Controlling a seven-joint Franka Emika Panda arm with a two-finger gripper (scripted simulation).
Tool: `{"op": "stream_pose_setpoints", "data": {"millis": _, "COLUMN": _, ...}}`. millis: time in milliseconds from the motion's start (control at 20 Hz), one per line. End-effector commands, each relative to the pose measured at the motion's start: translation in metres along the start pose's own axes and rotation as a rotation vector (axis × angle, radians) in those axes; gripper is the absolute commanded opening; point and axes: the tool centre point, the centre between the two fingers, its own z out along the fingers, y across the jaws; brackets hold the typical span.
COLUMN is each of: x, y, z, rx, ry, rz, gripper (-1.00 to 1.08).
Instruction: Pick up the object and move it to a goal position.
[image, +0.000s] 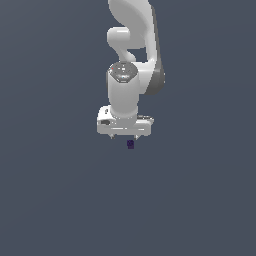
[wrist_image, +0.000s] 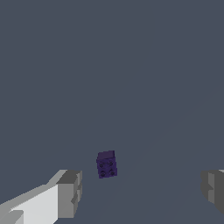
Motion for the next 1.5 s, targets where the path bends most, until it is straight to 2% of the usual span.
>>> {"op": "stream_pose_setpoints", "data": {"millis": 0, "x": 0.000, "y": 0.000, "z": 0.000, "rx": 0.000, "ry": 0.000, "rz": 0.000, "gripper": 1.00}}
{"op": "stream_pose_setpoints", "data": {"millis": 750, "x": -0.002, "y": 0.000, "z": 0.001, "rx": -0.009, "ry": -0.009, "rz": -0.048, "gripper": 1.00}}
{"op": "stream_pose_setpoints", "data": {"millis": 1450, "x": -0.034, "y": -0.022, "z": 0.066, "rx": 0.008, "ry": 0.003, "rz": -0.124, "gripper": 1.00}}
